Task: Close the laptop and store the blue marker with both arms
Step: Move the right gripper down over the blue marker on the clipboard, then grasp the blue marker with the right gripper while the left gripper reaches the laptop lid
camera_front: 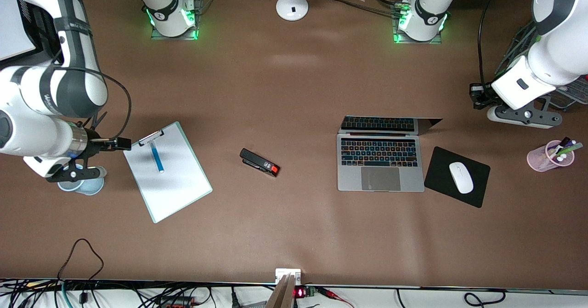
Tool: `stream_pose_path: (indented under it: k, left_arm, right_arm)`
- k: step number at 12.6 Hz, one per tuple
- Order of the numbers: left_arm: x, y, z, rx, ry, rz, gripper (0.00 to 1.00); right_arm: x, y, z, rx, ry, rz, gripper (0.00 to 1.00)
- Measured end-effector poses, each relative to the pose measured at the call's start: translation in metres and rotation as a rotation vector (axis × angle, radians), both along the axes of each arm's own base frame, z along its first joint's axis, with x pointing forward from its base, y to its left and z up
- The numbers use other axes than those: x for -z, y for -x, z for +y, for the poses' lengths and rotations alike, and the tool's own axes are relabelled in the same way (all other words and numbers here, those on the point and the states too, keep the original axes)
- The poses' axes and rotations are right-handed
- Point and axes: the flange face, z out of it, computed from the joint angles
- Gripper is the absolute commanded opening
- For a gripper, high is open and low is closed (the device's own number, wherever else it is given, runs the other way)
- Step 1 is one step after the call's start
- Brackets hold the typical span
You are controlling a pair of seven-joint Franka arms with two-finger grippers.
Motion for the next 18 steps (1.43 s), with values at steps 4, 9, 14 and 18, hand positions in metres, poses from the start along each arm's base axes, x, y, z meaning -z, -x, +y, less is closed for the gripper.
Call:
stream_pose_path:
  k: [4,9,14,18]
  left_arm:
    - [0.001,-0.002,-0.003,0.006,0.0,0.01,0.01]
    - [0.002,0.017,-0.06,0.088,-0.007,0.08,0.0]
    - [0.018,0.03,-0.096,0.056,0.036,0.131,0.0]
    - [0.074,0.037,-0.115,0.028,0.043,0.107,0.0]
  right_arm:
    - [0.046,-0.008,0.0,-0.055,-0.002,-0.014,1.0]
    - [0.087,0.0,0.009,-0.108,-0.008,-0.018,1.0]
    - [0.122,0.004,0.009,-0.205,-0.023,0.032,1.0]
    - [0.137,0.004,0.013,-0.18,-0.069,0.033,1.0]
